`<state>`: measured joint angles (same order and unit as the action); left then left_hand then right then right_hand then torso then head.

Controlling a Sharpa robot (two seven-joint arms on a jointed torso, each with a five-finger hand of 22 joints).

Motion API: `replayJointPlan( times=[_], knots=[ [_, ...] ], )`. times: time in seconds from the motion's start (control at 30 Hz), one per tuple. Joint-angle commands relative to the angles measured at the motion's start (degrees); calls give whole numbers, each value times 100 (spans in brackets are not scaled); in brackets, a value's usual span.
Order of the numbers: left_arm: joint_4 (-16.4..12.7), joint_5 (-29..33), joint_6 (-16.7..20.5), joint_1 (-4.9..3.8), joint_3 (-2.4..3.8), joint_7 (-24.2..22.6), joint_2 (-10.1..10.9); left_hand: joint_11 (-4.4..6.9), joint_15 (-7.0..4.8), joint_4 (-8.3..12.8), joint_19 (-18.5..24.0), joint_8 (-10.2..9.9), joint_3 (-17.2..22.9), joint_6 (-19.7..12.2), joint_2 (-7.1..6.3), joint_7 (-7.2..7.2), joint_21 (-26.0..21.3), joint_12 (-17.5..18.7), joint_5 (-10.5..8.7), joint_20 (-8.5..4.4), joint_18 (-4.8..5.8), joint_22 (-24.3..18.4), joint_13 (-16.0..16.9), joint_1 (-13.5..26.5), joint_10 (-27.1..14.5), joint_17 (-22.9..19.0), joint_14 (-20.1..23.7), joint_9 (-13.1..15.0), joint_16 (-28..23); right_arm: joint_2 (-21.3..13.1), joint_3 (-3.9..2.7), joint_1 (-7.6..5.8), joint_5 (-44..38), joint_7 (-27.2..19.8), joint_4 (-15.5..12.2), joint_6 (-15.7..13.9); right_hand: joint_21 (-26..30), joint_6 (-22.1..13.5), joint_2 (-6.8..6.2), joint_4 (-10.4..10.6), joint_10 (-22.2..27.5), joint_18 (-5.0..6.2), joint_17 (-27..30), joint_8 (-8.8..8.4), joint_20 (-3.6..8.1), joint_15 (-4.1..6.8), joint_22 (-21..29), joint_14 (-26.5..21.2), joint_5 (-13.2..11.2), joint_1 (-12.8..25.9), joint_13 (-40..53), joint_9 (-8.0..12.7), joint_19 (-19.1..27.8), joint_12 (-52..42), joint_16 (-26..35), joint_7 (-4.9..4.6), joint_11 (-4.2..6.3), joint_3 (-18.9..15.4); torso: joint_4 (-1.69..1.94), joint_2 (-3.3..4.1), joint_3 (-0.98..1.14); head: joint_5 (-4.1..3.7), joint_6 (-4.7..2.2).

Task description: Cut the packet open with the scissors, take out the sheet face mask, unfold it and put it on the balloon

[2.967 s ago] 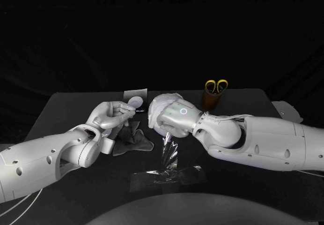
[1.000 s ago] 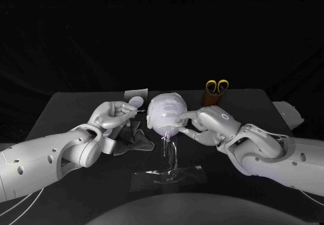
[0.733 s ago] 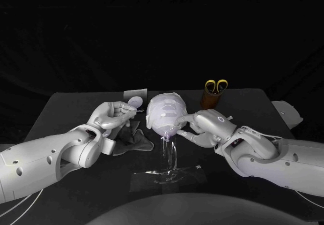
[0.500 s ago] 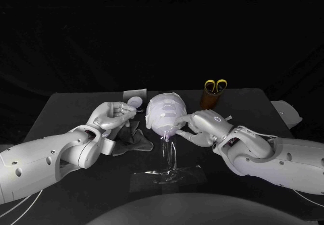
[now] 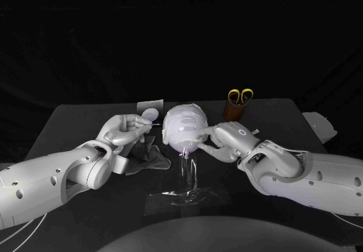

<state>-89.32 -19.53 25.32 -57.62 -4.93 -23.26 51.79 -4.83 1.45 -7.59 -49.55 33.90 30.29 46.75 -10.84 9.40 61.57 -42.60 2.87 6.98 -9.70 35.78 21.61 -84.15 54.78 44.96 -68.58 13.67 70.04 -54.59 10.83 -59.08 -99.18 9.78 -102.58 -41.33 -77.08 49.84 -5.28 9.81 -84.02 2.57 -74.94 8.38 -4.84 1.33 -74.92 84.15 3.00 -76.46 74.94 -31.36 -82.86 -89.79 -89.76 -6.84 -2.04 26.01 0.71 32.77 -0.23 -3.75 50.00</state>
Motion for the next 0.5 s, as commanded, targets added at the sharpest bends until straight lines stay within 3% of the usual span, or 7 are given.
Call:
replayJointPlan(
  times=[0.03,0.23,0.5],
  knots=[
    [-13,17,-103,-8,7,-70,-14,-17,-13,1,32,-37,8,-17,31,16,-20,24,-9,23,-74,-7,-10,-9,-22,5,44,-7,-18,29,-2,7,-178,188,24,151,-17,2,-17,33,-598,43,-1506,-38,19,40,-981,585,-20,-33,1506,4,-3,-21,-24,21,42,9,2,1,-1,-16,0],
    [-17,17,-106,-8,7,-67,-20,-17,-13,1,32,-37,8,-17,31,16,-20,24,-9,23,-74,-7,-10,-9,-22,5,44,-7,-18,133,-2,33,-308,345,109,684,43,1,-23,84,-598,56,-1506,-89,43,68,-961,585,-21,1,1506,73,28,-21,-24,35,75,-26,8,2,-2,-37,0],
    [-14,17,-108,-8,7,-54,-18,-17,-13,1,32,-37,8,-17,31,16,-20,24,-9,23,-74,-7,-10,-9,-22,5,44,-7,-18,191,-2,80,-465,437,151,1119,29,133,-7,99,-598,50,-1506,-63,63,80,-972,585,-21,-14,1506,107,18,-21,-24,67,82,-45,3,-1,-3,-46,0]
  ],
)
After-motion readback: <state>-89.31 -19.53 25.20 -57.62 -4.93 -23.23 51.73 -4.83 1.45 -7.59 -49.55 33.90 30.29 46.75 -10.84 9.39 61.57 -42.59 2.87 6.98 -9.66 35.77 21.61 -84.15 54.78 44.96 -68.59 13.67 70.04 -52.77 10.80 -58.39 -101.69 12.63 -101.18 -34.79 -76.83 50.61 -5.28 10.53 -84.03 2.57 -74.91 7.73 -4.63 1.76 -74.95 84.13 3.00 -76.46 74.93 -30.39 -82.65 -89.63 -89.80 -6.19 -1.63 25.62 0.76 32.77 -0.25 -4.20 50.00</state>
